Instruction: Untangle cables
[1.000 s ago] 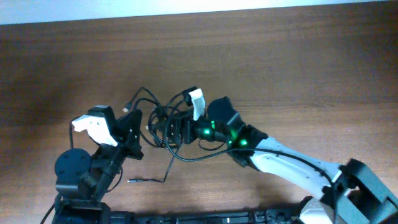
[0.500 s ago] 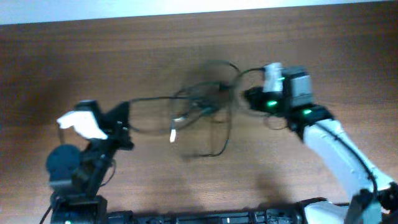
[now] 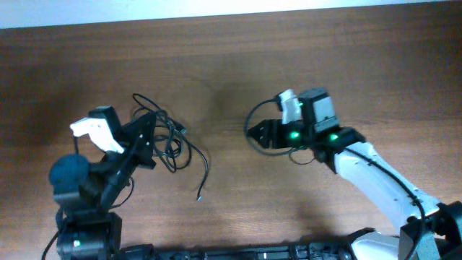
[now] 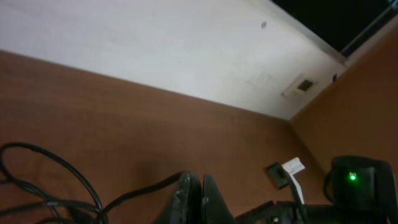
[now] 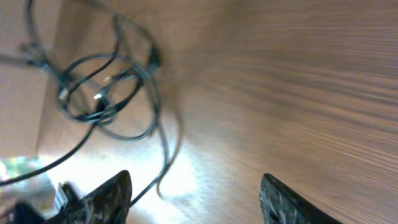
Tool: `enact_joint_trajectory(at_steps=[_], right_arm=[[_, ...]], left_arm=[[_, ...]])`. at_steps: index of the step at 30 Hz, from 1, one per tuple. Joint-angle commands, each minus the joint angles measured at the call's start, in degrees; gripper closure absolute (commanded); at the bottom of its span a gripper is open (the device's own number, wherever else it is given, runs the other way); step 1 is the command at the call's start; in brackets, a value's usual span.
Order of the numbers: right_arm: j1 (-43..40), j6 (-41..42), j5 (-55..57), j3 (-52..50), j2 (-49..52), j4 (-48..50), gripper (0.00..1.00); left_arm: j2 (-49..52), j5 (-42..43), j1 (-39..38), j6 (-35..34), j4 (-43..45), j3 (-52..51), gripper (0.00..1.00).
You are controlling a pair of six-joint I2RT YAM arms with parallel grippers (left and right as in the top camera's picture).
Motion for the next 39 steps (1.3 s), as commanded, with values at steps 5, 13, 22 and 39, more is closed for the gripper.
enact_joint_trajectory(at_steps=[5, 13, 22, 39], right_arm=[[4.98, -0.81, 4.22, -0.2, 1.33, 0.28, 0.36], [4.98, -0.81, 4.22, -0.22, 1.33, -1.18, 0.35], [4.98, -0.81, 4.22, -0.22, 1.33, -3.34, 0.34], [4.98, -0.81, 6.34, -0.22, 1.33, -3.21, 0.27]], left_arm=[[19.98, -3.5, 0.2, -0.52, -6.01, 1.33, 0.91], [37.38, -6.34, 1.53, -0.52, -4.94, 1.33, 0.4], [25.79, -24.87, 11.04, -0.09, -10.49, 6.69, 0.01], [30.8, -7.82, 3.23, -0.5, -24.04, 8.7, 0.3]])
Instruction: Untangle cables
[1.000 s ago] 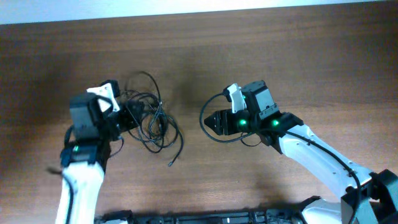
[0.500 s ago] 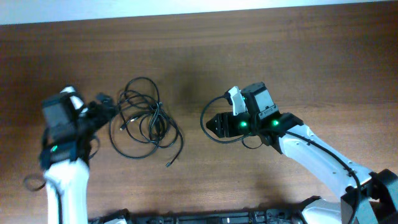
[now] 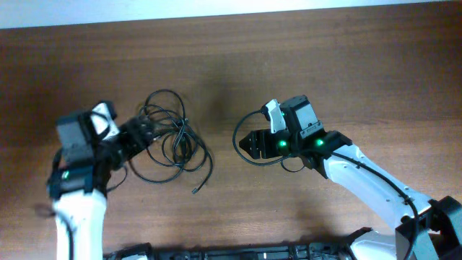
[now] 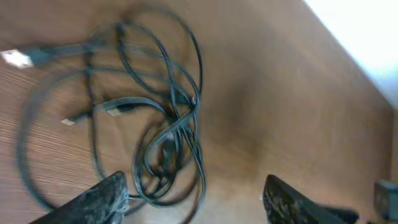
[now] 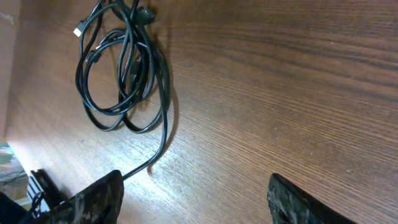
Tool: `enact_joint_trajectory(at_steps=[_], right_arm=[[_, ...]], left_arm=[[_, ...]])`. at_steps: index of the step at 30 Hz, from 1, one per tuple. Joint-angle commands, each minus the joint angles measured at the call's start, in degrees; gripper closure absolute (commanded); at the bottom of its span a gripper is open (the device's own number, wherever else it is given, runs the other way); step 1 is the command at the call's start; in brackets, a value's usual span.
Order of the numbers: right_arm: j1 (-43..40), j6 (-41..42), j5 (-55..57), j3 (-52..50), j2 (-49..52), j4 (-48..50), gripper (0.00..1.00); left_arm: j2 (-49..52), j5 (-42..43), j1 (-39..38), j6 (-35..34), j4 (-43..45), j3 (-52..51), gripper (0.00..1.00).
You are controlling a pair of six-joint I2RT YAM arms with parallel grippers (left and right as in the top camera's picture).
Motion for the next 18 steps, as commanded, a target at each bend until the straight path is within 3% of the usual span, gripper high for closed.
enact_joint_trajectory(at_steps=[1, 3, 8, 10, 11, 12, 18], right_arm=[[0.26, -0.61, 0.87, -0.22, 0.31, -0.2, 0.27], [0.26, -0.61, 0.9, -0.22, 0.31, -1.07, 0.27], [0.26, -0.61, 0.92, -0.22, 0.31, -1.22, 0.27], [0.26, -0.61, 0.92, -0.22, 0.31, -1.27, 0.27], [0.26, -0.61, 0.92, -0.22, 0.31, -1.27, 0.27], [0.26, -0.61, 0.92, -0.22, 0.31, -1.27, 0.27], [0.26, -0.61, 0.85, -0.22, 0.31, -1.7, 0.23]], left_arm=[[10.88, -4.17, -4.9, 0.13, 0.07, 0.57, 0.33], [17.51, -5.4, -5.9, 1.75, 1.25, 0.57, 0.44], [27.89, -6.01, -9.29, 4.7, 5.79, 0.57, 0.51], [30.62, -8.5, -10.8, 4.66, 7.48, 0.57, 0.67], [32.13, -8.63, -11.43, 4.63, 7.85, 0.57, 0.78], [32.81, -8.66, -11.76, 4.66, 7.89, 0.57, 0.97], [28.39, -5.57, -11.69, 4.7, 2.69, 7.34, 1.0]])
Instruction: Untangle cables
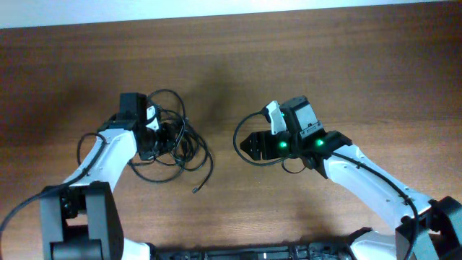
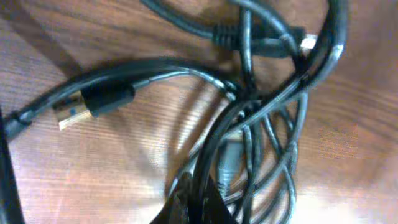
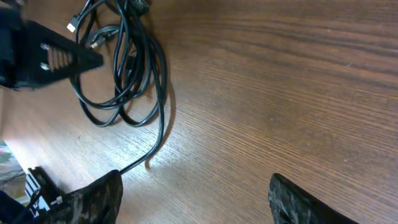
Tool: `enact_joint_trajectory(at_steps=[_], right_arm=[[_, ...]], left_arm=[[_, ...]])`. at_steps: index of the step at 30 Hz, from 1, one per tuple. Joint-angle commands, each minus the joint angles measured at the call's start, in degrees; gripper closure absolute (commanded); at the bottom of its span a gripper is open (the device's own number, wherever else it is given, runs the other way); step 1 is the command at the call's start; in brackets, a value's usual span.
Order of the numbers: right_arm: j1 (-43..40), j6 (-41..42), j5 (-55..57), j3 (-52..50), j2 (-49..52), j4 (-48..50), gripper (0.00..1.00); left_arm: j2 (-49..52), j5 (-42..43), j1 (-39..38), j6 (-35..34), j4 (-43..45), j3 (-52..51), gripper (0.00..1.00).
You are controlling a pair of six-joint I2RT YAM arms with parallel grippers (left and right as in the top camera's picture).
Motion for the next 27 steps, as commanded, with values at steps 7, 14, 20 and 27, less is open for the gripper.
enact_joint_trajectory(at_steps=[7, 14, 20, 27], right_arm=[[0.28, -0.66, -2.36, -0.24, 0.31, 0.09, 0.21], [1.55, -0.72, -8.02, -0.24, 0.31, 8.74, 0.07], [1.9, 0.66, -16.48, -0.24, 0.31, 26.23, 0.09], [7.41, 0.87, -8.24, -0.24, 2.93, 29.09, 0.11]], left_arm=[[-22.38, 2.64, -0.17, -2.84, -10.03, 13.27, 1.0], [-29.22, 6.36, -1.79, 1.79, -7.58, 13.27, 1.0], [-29.22, 8.0, -9.6, 10.47, -8.31, 13.27, 1.0], [-29.24, 10.01, -14.82, 10.43, -7.5, 13.27, 1.0]])
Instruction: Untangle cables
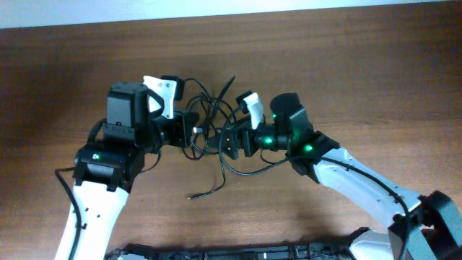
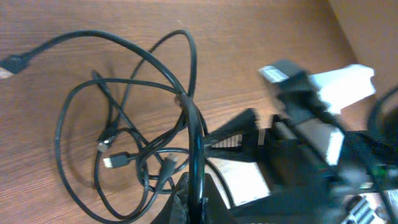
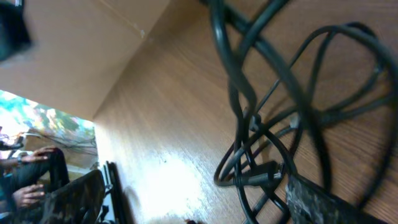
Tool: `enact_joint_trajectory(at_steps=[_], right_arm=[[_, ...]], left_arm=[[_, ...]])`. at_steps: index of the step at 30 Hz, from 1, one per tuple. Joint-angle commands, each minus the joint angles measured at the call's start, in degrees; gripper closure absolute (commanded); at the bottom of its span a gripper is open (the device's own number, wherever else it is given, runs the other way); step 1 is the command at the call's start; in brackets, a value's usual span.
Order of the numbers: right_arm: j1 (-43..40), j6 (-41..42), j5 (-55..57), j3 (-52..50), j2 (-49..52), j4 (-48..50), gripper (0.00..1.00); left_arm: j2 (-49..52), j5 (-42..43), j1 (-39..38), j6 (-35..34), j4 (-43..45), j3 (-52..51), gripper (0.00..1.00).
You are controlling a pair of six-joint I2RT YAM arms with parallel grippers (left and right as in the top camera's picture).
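Note:
A tangle of thin black cables (image 1: 209,115) hangs bunched between the two arms at the table's middle. My left gripper (image 1: 189,131) is shut on one black strand (image 2: 194,134) that rises from its fingertips (image 2: 198,196); the rest of the tangle (image 2: 124,146), with small plugs, dangles over the wood. My right gripper (image 1: 229,142) stands open right against the tangle, with loops and a plug (image 3: 264,174) lying between its wide-apart fingers (image 3: 323,205). One loose cable end (image 1: 193,195) trails on the table below.
A cable loop (image 1: 249,170) lies on the brown wooden table (image 1: 361,65) under the right arm. A pale wall edge (image 1: 216,9) runs along the far side. The right arm's camera housing (image 2: 323,93) fills the right of the left wrist view.
My left gripper, shut low in the tangle at the left, now holds a strand raised nearer the middle. The right gripper has moved left up to the tangle, still open.
At first my left gripper was shut by the tangle at the left, the right one open at the middle. Then the left stood open above the tangle, then shut in it. Now the tangle hangs from the left gripper, with the open right gripper against it.

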Motion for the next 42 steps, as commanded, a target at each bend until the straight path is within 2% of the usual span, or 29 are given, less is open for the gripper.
enact_joint_trajectory(at_steps=[1, 7, 12, 17, 21, 22, 24, 27, 31, 36, 40, 41, 42], right_arm=[[1.95, 0.33, 5.92, 0.31, 1.14, 1.99, 0.14], [1.84, 0.44, 21.97, 0.31, 1.14, -2.78, 0.15], [0.17, 4.11, 41.03, 0.31, 1.25, -9.81, 0.14], [-8.5, 4.13, 40.92, 0.31, 1.86, -13.62, 0.14], [-19.43, 4.09, 40.79, 0.31, 2.97, -19.63, 0.13], [-21.66, 4.09, 40.74, 0.31, 2.95, -20.37, 0.08], [-27.52, 4.07, 40.76, 0.31, 2.95, -22.56, 0.04], [-34.95, 4.07, 40.24, 0.31, 2.95, -25.99, 0.03], [-39.34, 3.63, 34.88, 0.31, 2.95, -26.05, 0.01], [-39.43, 3.61, 33.81, 0.31, 2.95, -26.38, 0.01], [-39.5, 3.63, 34.93, 0.31, 2.97, -26.56, 0.01], [-39.47, 3.63, 34.91, 0.31, 2.97, -26.84, 0.01], [-39.47, 3.63, 34.91, 0.31, 2.97, -27.02, 0.01]], left_arm=[[-1.09, 2.1, -2.47, 1.38, 0.57, 1.09, 1.0], [-1.09, 2.34, -3.04, 1.38, 0.59, 1.09, 1.0], [-3.23, 14.23, -3.04, 1.81, 8.2, 1.11, 1.0], [-11.93, 15.67, -2.45, 1.79, 14.14, 1.11, 1.0], [-17.57, 7.06, 1.01, 1.77, 14.75, 1.11, 1.0], [-17.88, 5.84, 1.49, 1.75, 14.75, 1.11, 1.0], [-17.88, 4.2, 2.73, 1.73, 14.73, 1.11, 1.0], [-17.84, 1.6, 4.42, 1.33, 14.69, 1.11, 1.0], [-17.84, -1.92, 5.14, 1.33, 13.92, 1.09, 1.0], [-17.73, -17.05, 5.14, 0.2, 13.97, 1.09, 1.0], [-17.86, -44.57, 5.86, 0.15, 15.67, 1.14, 1.0], [-17.81, -50.4, 7.45, 2.29, 17.18, 1.14, 1.0], [-17.33, -51.93, 9.14, 4.0, 18.4, 1.14, 1.0]])
